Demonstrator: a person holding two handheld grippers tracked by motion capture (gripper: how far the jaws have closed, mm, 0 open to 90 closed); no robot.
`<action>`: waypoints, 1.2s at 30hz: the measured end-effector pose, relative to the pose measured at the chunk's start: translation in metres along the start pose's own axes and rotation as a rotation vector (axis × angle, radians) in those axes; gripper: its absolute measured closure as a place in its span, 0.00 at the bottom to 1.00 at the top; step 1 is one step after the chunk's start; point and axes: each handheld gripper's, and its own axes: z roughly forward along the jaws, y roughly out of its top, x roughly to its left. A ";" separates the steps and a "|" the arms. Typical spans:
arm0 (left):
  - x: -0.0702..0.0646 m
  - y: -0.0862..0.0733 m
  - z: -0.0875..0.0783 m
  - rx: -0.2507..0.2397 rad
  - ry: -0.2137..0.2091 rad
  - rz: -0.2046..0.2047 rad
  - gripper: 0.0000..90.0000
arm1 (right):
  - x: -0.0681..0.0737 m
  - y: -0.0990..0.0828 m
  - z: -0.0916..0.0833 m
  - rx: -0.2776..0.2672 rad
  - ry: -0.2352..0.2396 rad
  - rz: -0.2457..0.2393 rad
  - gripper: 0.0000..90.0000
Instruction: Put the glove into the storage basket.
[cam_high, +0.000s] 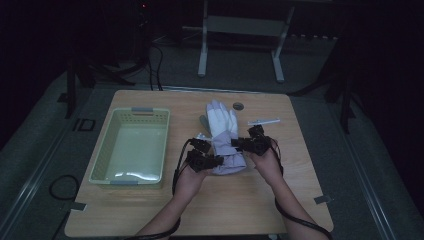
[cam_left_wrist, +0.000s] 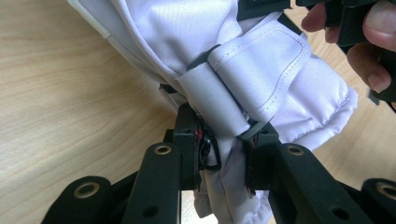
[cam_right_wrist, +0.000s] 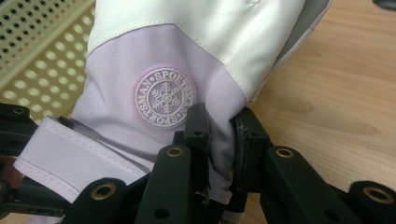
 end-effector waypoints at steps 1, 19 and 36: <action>-0.001 0.003 -0.008 -0.003 0.002 0.011 0.80 | 0.002 0.001 -0.001 -0.004 -0.001 -0.002 0.86; 0.003 0.018 -0.064 -0.011 0.021 0.052 0.80 | 0.047 0.037 -0.018 -0.070 0.016 -0.047 0.86; 0.038 0.009 -0.121 -0.021 0.071 0.040 0.80 | 0.105 0.066 0.008 -0.092 0.038 -0.088 0.86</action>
